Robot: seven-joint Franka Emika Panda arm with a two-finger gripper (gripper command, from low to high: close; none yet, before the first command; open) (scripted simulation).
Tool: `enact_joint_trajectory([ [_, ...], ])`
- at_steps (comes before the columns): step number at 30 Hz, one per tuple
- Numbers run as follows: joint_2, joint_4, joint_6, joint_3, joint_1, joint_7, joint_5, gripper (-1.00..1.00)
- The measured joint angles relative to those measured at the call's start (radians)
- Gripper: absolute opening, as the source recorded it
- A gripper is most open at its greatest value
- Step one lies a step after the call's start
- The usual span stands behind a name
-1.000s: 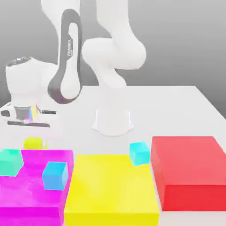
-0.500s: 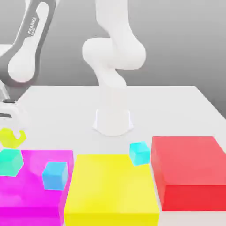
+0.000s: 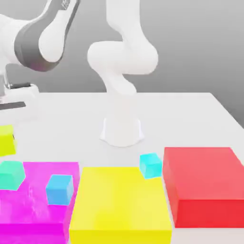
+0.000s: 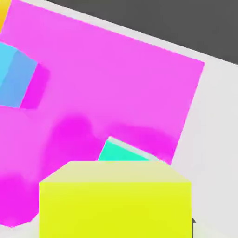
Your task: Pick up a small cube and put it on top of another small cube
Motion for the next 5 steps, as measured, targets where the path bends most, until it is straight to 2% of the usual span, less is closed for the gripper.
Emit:
enact_joint_trajectory([
  [1, 0.025, -0.008, 0.031, 0.000, 0.000, -0.010, 0.013, -1.00],
  [2, 0.043, -0.014, 0.054, 0.000, -0.002, -0.017, 0.021, 1.00],
  [5, 0.043, -0.014, 0.054, 0.000, -0.003, -0.017, 0.021, 1.00],
])
